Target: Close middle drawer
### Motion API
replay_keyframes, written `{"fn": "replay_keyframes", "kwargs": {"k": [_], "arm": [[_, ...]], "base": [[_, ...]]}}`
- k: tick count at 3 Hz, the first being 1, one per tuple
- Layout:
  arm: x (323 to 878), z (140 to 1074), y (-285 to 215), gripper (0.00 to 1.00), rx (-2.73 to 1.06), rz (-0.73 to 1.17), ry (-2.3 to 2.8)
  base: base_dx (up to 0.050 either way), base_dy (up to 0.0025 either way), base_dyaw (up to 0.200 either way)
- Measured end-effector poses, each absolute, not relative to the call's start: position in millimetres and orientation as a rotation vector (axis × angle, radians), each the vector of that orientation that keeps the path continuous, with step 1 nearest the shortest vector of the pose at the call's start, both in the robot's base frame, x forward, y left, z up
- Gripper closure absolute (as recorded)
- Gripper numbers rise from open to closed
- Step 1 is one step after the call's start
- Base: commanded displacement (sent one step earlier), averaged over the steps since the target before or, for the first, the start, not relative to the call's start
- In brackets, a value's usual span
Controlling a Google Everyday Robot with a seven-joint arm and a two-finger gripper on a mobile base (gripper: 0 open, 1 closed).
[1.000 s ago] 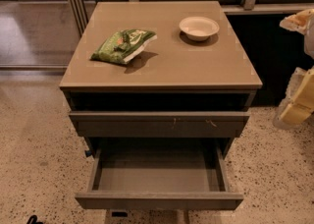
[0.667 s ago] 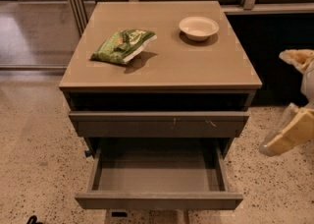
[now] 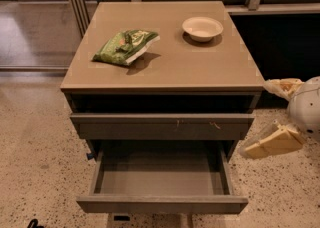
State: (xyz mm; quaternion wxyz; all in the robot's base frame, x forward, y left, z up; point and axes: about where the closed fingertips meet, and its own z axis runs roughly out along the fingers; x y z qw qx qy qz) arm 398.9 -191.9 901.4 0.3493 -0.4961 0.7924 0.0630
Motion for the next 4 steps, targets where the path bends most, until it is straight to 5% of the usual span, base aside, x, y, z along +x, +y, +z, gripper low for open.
{"fn": "replay_keyframes", "kwargs": {"k": [3, 4], "arm": [[398.2, 900.2, -192.0, 0.97, -1.281, 0.163, 2.053], [395.5, 896.4, -192.9, 1.00, -1.265, 0.160, 2.053]], "base": [[0.000, 0.00000, 0.000], [0.000, 0.00000, 0.000]]}}
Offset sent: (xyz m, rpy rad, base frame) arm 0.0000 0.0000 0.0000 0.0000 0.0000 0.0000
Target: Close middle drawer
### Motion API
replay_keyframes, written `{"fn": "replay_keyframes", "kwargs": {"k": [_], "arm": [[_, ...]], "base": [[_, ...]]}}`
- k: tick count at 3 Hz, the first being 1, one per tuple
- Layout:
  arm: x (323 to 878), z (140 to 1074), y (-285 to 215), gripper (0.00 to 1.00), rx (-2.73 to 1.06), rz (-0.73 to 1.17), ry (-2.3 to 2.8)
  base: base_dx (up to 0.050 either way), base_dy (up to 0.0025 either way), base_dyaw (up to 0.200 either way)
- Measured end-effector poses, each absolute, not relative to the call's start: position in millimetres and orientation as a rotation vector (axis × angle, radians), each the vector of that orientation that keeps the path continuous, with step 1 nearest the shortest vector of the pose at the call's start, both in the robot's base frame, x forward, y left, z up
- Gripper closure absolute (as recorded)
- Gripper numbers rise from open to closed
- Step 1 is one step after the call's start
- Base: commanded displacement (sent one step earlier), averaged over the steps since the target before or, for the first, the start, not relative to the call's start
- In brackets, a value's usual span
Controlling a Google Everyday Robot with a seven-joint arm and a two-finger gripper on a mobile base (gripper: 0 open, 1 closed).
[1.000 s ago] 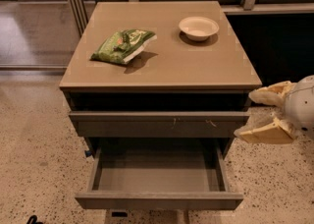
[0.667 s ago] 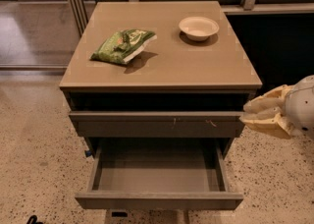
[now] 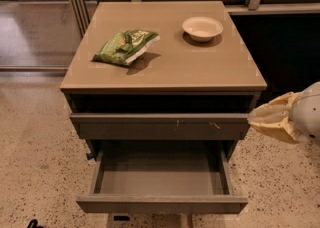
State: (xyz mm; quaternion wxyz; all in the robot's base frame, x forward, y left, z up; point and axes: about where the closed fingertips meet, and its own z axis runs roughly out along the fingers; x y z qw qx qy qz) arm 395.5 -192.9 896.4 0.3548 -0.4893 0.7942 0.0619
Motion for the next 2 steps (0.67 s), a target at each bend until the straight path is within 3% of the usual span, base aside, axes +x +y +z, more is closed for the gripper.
{"fn": "replay_keyframes", "kwargs": {"k": [2], "arm": [[382.0, 799.2, -206.1, 1.00, -1.112, 0.359, 2.179]], "base": [[0.000, 0.00000, 0.000]]}}
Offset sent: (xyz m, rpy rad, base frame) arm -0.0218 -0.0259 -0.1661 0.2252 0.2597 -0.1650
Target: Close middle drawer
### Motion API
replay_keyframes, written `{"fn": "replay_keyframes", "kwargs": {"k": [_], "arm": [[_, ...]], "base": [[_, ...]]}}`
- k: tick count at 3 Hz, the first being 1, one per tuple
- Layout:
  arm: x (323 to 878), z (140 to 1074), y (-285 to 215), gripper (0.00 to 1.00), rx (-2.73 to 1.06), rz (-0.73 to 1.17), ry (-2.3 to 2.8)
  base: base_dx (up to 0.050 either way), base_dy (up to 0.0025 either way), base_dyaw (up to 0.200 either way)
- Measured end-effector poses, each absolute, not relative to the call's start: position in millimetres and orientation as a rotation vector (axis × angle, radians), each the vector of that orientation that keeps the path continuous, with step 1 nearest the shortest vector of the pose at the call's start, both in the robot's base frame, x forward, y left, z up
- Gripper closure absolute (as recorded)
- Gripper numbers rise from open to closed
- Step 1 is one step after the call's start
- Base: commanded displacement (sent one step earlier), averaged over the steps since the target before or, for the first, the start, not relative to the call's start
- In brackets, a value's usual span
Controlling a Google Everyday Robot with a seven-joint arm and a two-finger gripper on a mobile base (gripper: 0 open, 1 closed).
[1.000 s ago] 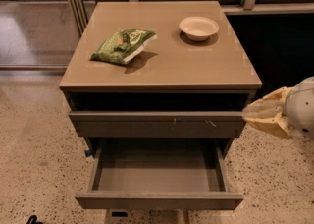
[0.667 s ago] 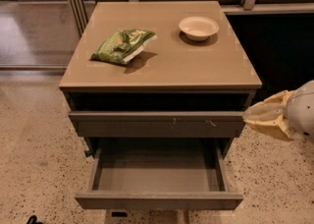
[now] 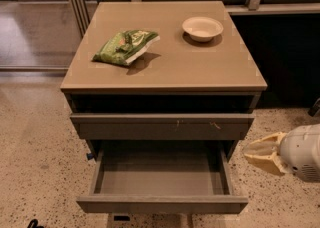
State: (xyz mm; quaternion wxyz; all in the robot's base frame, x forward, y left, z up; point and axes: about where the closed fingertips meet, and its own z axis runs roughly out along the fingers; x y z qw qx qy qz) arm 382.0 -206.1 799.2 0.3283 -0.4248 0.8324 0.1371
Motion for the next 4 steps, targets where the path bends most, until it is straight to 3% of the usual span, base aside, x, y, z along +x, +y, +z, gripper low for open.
{"fn": "replay_keyframes", "kwargs": {"k": [4], "arm": [[353.0, 654.8, -196.6, 1.00, -0.964, 0.556, 2.401]], "base": [[0.000, 0.00000, 0.000]]}}
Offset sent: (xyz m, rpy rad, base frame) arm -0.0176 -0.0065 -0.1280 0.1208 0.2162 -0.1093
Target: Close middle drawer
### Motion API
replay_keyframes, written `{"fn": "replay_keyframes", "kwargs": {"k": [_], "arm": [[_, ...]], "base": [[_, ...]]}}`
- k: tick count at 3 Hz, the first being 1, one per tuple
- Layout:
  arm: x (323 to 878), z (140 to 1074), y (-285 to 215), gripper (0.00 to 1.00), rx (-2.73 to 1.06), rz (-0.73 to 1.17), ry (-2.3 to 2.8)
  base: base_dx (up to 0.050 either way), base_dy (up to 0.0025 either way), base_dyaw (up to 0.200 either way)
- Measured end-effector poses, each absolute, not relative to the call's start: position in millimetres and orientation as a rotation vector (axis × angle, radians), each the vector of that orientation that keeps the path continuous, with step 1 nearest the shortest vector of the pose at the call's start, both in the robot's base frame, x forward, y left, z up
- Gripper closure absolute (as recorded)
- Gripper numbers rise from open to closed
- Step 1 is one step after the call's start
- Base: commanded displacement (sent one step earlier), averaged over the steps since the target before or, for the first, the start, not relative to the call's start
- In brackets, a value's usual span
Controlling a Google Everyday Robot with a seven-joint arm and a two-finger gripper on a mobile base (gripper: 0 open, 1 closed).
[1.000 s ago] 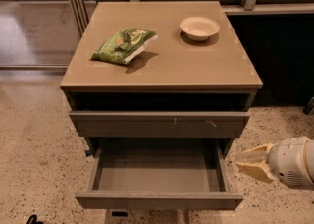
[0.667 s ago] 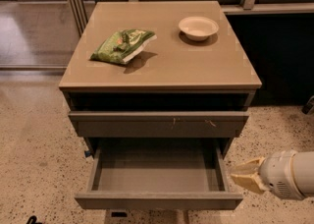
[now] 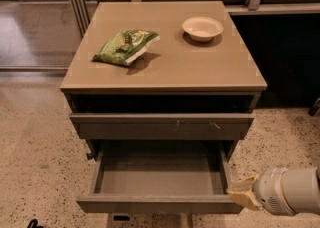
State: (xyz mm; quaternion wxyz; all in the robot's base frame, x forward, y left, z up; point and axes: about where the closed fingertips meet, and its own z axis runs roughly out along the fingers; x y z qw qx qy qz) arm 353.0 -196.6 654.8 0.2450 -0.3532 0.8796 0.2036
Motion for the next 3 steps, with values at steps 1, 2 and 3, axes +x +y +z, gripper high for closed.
{"fn": "replay_keyframes", "kwargs": {"k": [1, 2, 3], "arm": [[344.4, 634.1, -195.9, 1.00, -0.949, 0.545, 2.443], [335.9, 616.3, -196.8, 1.00, -0.932, 0.538, 2.485], [325.9, 597.6, -199.2, 1.00, -0.913, 0.543, 2.538]], "base": [[0.000, 0.00000, 0.000], [0.000, 0.00000, 0.000], [0.000, 0.00000, 0.000]]}}
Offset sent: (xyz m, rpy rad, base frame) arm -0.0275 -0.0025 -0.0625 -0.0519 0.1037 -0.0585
